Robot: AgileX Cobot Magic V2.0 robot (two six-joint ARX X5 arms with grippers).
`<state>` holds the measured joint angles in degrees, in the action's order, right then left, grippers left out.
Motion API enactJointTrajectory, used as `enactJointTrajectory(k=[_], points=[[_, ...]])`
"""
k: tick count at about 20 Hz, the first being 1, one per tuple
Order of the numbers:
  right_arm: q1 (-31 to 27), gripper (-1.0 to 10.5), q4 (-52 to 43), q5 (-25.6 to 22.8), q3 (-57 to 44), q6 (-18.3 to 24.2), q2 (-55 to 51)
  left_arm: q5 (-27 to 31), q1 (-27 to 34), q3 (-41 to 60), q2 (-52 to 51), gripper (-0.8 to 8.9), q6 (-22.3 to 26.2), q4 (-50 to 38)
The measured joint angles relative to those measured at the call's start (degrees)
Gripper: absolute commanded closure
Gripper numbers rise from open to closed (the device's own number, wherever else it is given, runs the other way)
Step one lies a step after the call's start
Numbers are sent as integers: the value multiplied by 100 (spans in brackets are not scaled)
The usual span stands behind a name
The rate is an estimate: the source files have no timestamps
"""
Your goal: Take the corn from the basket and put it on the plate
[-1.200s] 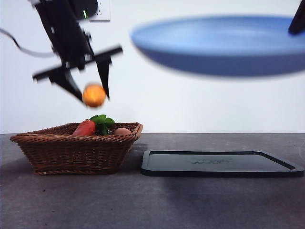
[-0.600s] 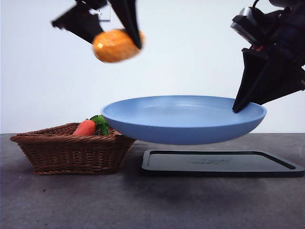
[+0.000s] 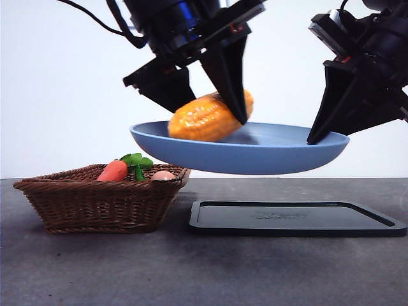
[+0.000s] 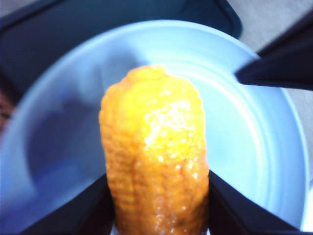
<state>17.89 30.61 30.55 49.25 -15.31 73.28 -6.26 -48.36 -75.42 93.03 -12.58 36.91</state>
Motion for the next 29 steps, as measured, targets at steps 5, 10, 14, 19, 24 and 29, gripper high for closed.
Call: enactJointTrajectory(k=[5, 10, 14, 19, 24, 29], points=[[2, 945, 24, 44, 0, 0, 0, 28, -127, 0, 254, 502, 68, 15], [0, 945, 37, 33, 0, 0, 0, 35, -243, 0, 254, 462, 109, 70], [0, 945, 44, 13, 0, 0, 0, 33, -243, 0, 249, 408, 109, 118], [0, 945, 37, 37, 0, 0, 0, 35, -243, -229, 201, 408, 131, 501], [-9, 945, 35, 55, 0, 0, 0, 35, -243, -824, -46, 409, 260, 916], [-278, 945, 20, 57, 0, 0, 0, 35, -240, -1178, -354, 409, 304, 1134]])
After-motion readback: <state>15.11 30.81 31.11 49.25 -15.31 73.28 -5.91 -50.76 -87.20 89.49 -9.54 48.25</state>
